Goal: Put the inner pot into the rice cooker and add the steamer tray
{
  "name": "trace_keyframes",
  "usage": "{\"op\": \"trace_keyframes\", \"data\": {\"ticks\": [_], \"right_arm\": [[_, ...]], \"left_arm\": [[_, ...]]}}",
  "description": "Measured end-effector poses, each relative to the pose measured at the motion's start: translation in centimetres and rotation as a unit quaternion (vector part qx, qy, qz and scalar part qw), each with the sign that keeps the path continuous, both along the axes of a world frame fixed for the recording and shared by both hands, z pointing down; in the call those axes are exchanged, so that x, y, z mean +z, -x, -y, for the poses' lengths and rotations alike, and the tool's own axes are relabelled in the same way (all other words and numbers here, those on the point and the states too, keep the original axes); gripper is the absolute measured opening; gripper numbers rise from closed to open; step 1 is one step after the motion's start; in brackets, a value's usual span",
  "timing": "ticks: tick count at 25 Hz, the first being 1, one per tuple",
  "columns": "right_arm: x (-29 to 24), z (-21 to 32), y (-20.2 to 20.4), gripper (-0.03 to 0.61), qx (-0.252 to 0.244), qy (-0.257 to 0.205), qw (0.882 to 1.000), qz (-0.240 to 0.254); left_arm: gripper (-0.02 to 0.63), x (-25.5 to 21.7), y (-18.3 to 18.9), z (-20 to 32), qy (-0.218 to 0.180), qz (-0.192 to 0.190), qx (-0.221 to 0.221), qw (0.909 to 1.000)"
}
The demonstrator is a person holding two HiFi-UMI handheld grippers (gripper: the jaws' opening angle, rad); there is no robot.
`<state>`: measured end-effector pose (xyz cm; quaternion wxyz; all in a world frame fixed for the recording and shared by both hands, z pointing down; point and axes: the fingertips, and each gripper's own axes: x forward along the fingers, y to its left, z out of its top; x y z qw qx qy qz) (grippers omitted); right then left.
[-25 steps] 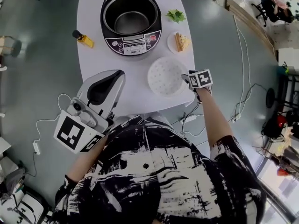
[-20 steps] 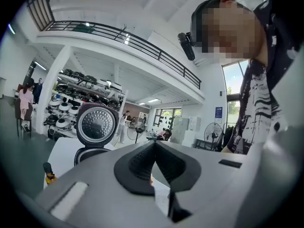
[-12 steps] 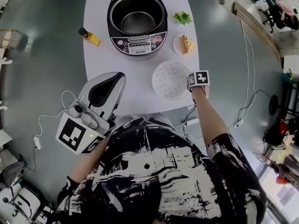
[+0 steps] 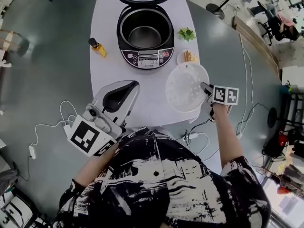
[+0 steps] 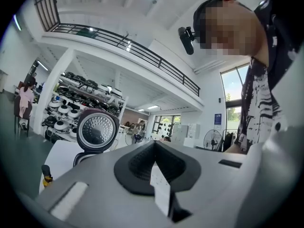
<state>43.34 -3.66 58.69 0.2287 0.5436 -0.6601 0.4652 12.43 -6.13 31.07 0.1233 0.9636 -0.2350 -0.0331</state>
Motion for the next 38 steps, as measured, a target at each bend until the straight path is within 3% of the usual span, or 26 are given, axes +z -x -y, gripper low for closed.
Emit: {"op": "trace_keyframes", "data": {"ticks": [5, 9, 11, 14, 19, 25, 32, 38], "right_arm": [[-13.9, 9.7, 0.8, 0.0, 0.0, -0.144, 0.989, 0.017], [-18.5, 18.8, 4.2, 0.0, -0.036, -0.187, 0.982, -0.007], [-18.1, 23.2, 6.3, 0.0, -0.049, -0.179, 0.983, -0.013], [-14.3, 27.6, 8.9, 0.0, -0.049, -0.13, 0.99, -0.026], [-7.2, 29.8, 11.8, 0.0, -0.043, -0.035, 0.996, -0.07], [-4.6, 30.9, 12.4, 0.0, -0.04, 0.0, 0.992, -0.121], [-3.0, 30.7, 12.5, 0.002, -0.076, 0.017, 0.977, -0.2], [-3.1, 30.8, 12.8, 0.038, -0.15, -0.004, 0.945, -0.29]], "left_arm": [[0.005, -1.2, 1.8, 0.4, -0.01, -0.019, -0.008, 0.9997], [0.005, -1.4, 4.1, 0.7, -0.012, -0.026, -0.027, 0.9992], [0.005, -1.3, 5.5, 0.8, -0.013, -0.027, -0.042, 0.9987], [0.005, -0.9, 7.8, 0.9, -0.009, -0.026, -0.062, 0.9977], [0.005, -0.2, 12.3, 1.0, 0.002, -0.022, -0.108, 0.9939], [0.005, 0.2, 16.4, 1.4, 0.011, -0.019, -0.149, 0.9886], [0.005, 0.5, 17.5, 1.4, 0.015, -0.02, -0.153, 0.9879], [0.005, 0.5, 17.1, 1.5, 0.016, -0.02, -0.146, 0.989]]}}
